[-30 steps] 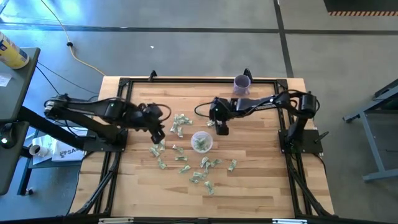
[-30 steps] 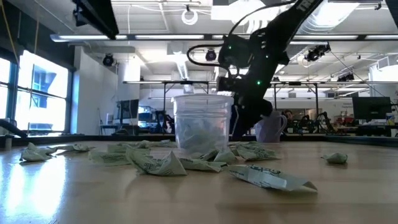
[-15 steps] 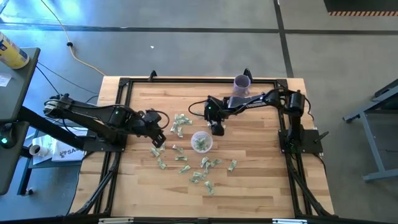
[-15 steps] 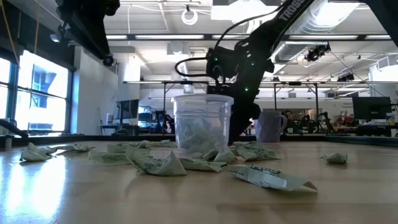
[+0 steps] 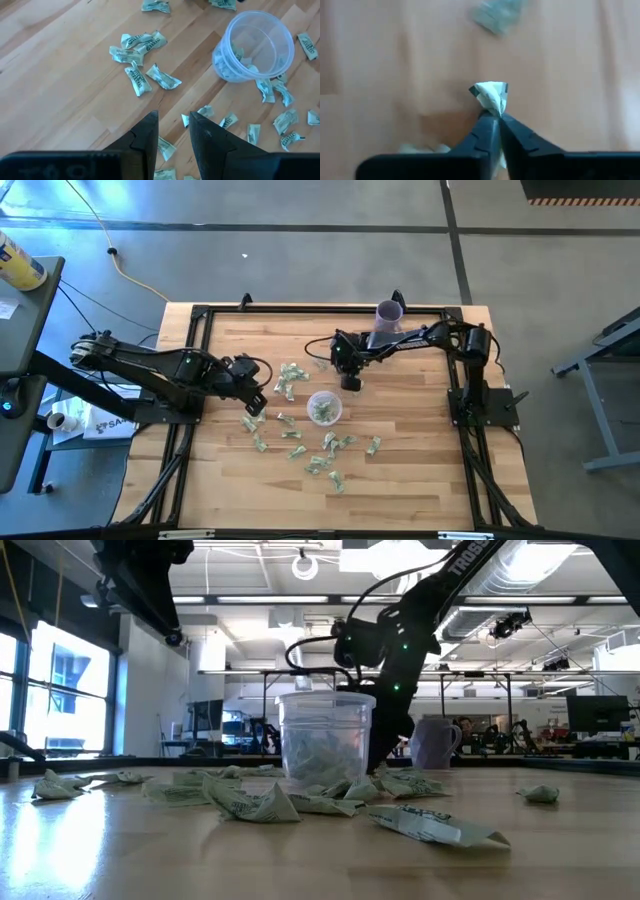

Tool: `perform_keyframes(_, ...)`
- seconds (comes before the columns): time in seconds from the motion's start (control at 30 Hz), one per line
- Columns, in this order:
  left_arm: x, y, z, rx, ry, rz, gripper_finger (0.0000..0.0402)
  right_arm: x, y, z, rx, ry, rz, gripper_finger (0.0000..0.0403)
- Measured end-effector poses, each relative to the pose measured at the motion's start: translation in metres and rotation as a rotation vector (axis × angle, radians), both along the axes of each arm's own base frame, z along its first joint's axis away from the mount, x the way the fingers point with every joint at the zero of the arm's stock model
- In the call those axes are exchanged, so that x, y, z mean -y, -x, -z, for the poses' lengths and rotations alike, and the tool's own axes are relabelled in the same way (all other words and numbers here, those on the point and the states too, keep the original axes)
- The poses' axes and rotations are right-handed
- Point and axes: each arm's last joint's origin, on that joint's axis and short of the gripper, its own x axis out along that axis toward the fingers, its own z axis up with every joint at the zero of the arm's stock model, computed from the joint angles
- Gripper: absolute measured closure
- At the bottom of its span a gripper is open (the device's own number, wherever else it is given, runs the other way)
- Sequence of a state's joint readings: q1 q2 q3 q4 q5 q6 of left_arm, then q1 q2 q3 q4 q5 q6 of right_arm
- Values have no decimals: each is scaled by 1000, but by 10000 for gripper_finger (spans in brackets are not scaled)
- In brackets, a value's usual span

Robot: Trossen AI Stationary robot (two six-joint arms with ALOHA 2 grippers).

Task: Pick and place Stevia / Truvia into bins
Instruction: Put the green stevia packet into the transparent container

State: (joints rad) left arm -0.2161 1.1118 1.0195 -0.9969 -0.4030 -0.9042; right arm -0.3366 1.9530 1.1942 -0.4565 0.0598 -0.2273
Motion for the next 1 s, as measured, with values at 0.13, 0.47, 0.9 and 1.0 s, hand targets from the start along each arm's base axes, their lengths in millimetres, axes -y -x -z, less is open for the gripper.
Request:
perform_keyframes(0.13, 0, 0, 0, -3, -6, 8, 257, 2, 0, -42, 65, 4, 51, 378)
perform_keyframes(0.47, -12, -1, 1, -47, -131, 9, 257, -66, -15, -118, 256, -306, -160, 370)
perform_keyframes(0.9, -43, -8, 18, -235, 28, 12, 256, -130, -22, -110, 208, -136, -98, 173)
perform_keyframes(1.0, -34, -8, 28, -309, 17, 52, 256, -132, -8, -117, 138, -9, -46, 148)
